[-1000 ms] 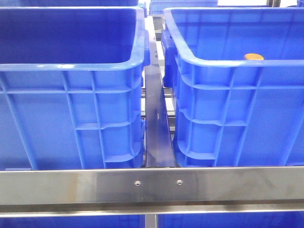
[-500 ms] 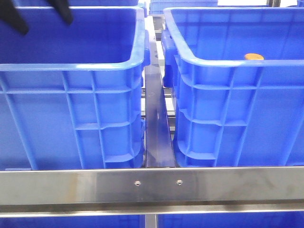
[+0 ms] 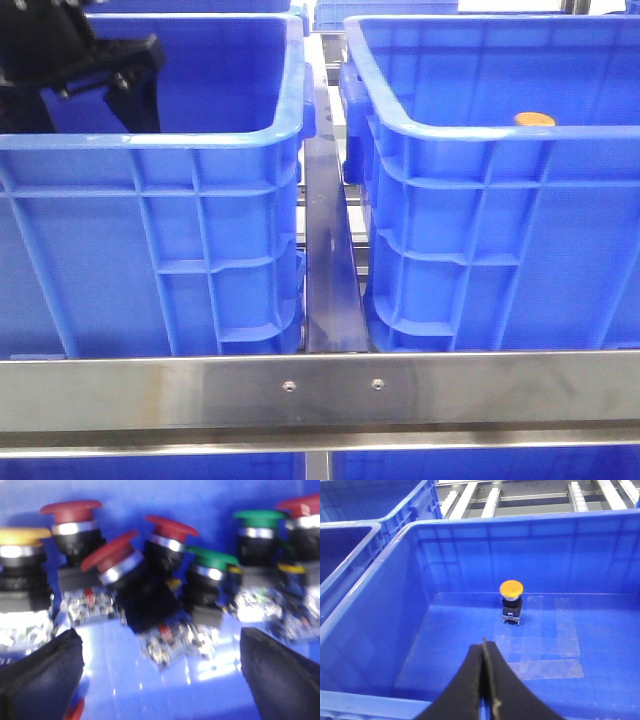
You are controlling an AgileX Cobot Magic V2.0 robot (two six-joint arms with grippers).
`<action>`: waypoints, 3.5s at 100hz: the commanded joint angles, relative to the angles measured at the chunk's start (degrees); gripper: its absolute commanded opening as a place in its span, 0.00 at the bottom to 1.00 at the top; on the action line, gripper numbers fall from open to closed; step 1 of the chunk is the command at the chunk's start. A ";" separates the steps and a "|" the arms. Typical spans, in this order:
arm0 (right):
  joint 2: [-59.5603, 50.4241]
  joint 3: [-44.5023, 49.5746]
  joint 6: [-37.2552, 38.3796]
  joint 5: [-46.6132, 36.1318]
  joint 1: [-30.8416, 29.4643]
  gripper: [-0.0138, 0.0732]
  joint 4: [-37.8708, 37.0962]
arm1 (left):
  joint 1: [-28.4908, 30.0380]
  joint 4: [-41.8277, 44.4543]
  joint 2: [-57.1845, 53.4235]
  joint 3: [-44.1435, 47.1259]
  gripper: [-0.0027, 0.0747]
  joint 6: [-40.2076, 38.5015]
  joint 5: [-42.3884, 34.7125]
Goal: Pick red and yellow buttons and place in box
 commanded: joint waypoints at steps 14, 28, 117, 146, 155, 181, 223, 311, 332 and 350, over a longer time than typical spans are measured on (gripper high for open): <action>0.04 -1.49 -0.44 -1.69 0.15 0.08 1.61 | 0.13 -2.32 -0.51 -1.91 0.81 -0.55 -6.44; 0.04 -1.49 -0.44 -1.69 0.15 0.08 1.61 | 0.13 -2.32 0.99 -1.91 0.81 -0.55 -6.99; 0.04 -1.49 -0.44 -1.69 0.15 0.08 1.61 | 0.00 -5.01 -5.17 -1.91 0.07 6.36 -6.70; 0.04 -1.49 -0.44 -1.69 0.15 0.08 1.61 | -0.09 -27.24 -12.98 -1.91 0.07 32.41 -3.52; 0.04 -1.49 -0.44 -1.69 0.15 0.08 1.61 | -0.09 -37.26 -14.22 -1.91 0.07 41.84 -1.02; 0.04 -1.49 -0.44 1.15 0.15 0.08 1.61 | -2.79 -49.88 -14.70 -1.91 0.07 52.95 9.29; 0.30 -1.49 -0.44 1.40 0.15 0.08 1.61 | -12.62 -50.52 -14.40 -1.91 0.07 52.99 9.15; 8.72 -6.23 3.20 10.36 3.32 0.92 7.34 | -13.06 -50.52 -14.40 -1.91 0.07 52.99 9.15; 16.52 -16.07 9.15 20.44 3.32 0.92 7.78 | -13.06 -50.52 -14.40 -1.91 0.07 52.99 9.15; 22.19 -26.14 11.63 29.62 3.32 0.92 10.95 | -13.06 -50.52 -14.40 -1.91 0.07 52.99 9.39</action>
